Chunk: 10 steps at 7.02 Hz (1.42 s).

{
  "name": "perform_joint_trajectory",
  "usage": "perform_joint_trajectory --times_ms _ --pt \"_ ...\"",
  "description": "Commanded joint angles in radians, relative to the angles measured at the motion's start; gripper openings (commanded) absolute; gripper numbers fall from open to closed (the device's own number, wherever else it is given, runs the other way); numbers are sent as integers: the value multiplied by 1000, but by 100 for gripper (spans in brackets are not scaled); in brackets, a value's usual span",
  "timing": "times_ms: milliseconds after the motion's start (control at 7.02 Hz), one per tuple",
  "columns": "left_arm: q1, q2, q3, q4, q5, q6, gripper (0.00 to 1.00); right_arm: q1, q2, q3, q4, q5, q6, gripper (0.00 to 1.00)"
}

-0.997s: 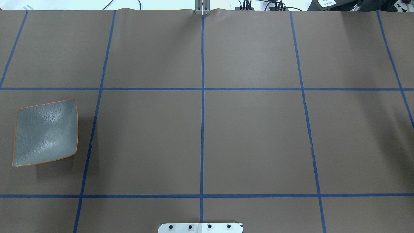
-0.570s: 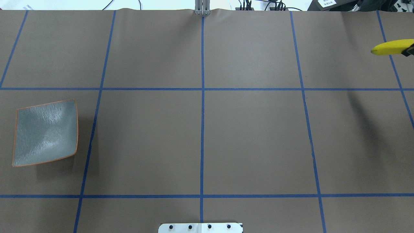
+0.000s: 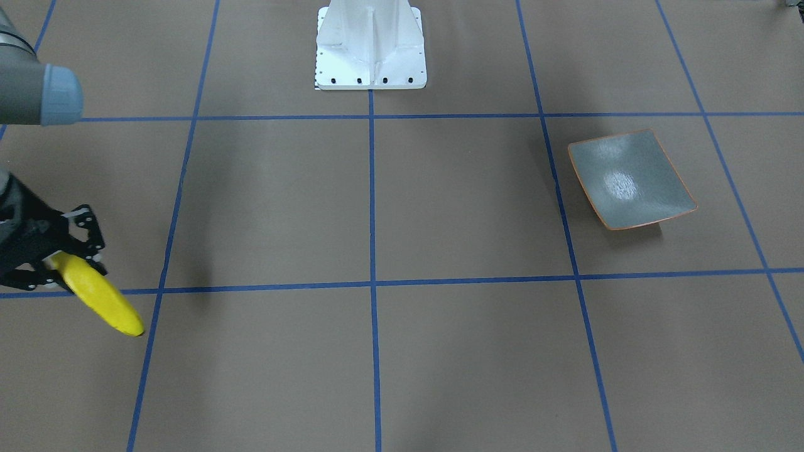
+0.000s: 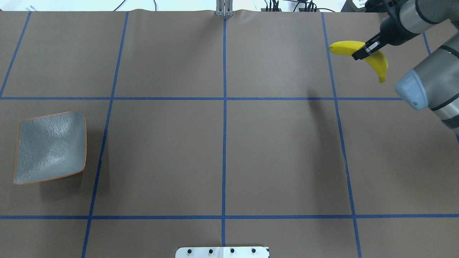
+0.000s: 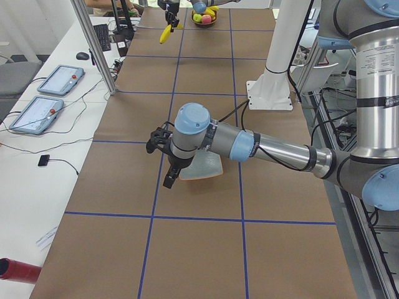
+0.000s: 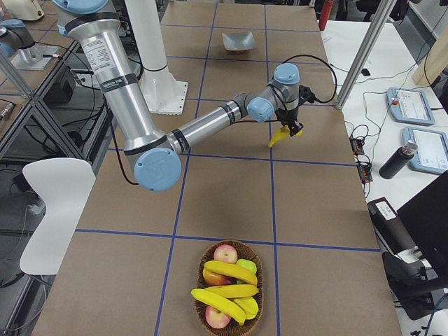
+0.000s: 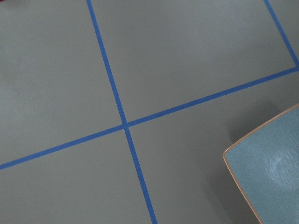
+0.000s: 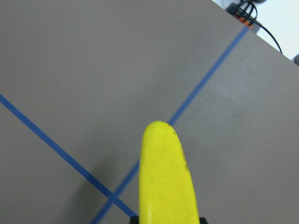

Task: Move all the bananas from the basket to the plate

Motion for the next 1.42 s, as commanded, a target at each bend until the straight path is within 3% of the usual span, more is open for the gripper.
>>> perform_joint_trajectory --times_ms 0,142,427,712,997,1282 --pt "33 -37 0 -166 -36 -289 100 -154 89 16 57 -120 260 0" --pt "142 -71 -1 -188 -36 -422 100 -217 134 33 57 -194 349 0" --pt "257 -216 -12 -191 -34 -827 100 -334 189 94 57 -332 455 0" --pt "324 -330 -10 -191 -34 -1149 100 -484 244 153 55 -583 538 0" --pt "410 -437 0 -189 -28 -1441 100 -546 294 147 40 -713 514 0" --pt "491 -511 5 -188 -24 -1616 100 -589 357 138 -34 -806 314 0"
